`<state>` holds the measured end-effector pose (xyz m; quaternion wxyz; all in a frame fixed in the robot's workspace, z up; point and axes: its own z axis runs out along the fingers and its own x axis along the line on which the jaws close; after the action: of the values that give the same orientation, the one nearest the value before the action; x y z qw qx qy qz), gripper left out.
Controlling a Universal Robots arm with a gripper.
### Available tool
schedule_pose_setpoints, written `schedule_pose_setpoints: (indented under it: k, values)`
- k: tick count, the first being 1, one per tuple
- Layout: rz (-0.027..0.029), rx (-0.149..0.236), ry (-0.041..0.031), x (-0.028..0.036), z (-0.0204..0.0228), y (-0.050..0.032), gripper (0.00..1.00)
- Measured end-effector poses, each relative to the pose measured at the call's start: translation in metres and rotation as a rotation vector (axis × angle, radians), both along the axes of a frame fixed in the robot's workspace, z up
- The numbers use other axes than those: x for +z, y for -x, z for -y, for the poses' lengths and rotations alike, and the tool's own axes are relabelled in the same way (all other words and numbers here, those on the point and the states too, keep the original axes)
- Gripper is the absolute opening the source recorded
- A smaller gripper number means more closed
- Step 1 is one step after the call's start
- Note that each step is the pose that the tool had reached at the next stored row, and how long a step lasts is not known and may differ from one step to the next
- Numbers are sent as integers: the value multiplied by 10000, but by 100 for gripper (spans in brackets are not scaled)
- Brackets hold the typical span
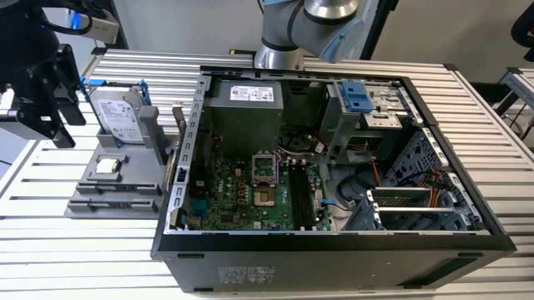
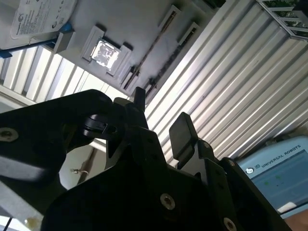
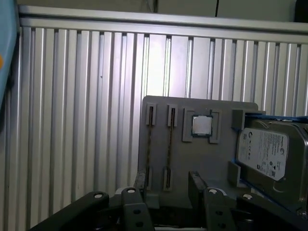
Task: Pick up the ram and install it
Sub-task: 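Pick up the ram and move it above insertion slot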
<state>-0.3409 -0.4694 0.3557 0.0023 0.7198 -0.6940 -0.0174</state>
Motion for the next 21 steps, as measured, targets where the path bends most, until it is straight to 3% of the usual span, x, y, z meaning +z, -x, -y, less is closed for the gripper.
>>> schedule_pose_setpoints:
  k: [5,21]
  values:
    - [-6,0,0,-58,0,-2,100]
    - [-7,0,1,-348,0,-15,100]
